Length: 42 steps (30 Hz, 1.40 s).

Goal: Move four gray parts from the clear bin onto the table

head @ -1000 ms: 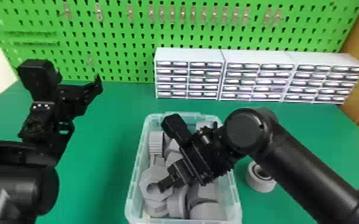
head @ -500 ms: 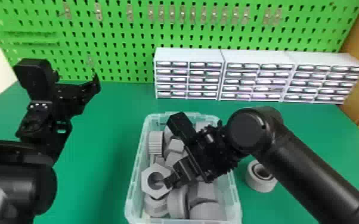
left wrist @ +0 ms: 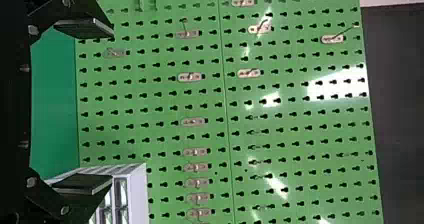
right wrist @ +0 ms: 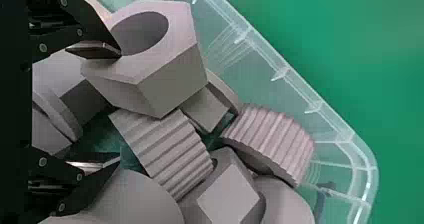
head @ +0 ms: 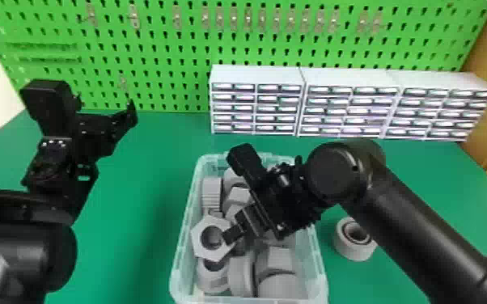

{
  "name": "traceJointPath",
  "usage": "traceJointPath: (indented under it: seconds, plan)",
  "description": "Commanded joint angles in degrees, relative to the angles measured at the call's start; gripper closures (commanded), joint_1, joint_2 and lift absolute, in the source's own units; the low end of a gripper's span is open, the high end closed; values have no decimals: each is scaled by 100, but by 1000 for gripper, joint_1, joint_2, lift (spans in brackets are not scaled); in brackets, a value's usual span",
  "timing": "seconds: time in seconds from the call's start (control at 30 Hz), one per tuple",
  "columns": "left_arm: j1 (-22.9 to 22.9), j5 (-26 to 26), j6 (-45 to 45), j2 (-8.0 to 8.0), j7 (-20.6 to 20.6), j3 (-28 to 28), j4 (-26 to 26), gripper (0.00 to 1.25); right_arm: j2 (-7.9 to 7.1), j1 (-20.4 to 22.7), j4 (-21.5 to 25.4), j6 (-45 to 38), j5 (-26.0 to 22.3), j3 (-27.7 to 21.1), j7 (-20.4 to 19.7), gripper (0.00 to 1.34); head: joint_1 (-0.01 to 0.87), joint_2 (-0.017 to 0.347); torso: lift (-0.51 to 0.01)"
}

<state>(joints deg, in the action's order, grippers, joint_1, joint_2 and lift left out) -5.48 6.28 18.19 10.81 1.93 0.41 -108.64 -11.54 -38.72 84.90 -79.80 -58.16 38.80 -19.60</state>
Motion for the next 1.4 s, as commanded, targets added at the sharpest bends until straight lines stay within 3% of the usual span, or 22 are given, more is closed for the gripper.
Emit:
traceJointPath:
  seconds: [0.0,0.43,1.37]
  plan:
    - [-14,5,0,18,0,-41,1,240,65,-48,1,35,15,-4,0,524,678,34,-50]
    - [-49,31,0,79,0,-94,1,240,196,-232,9,158,-20,242,0,524,678,34,-50]
    - [-67,66,0,123,0,-120,1,242,109,-109,1,105,6,312,0,524,678,34,-50]
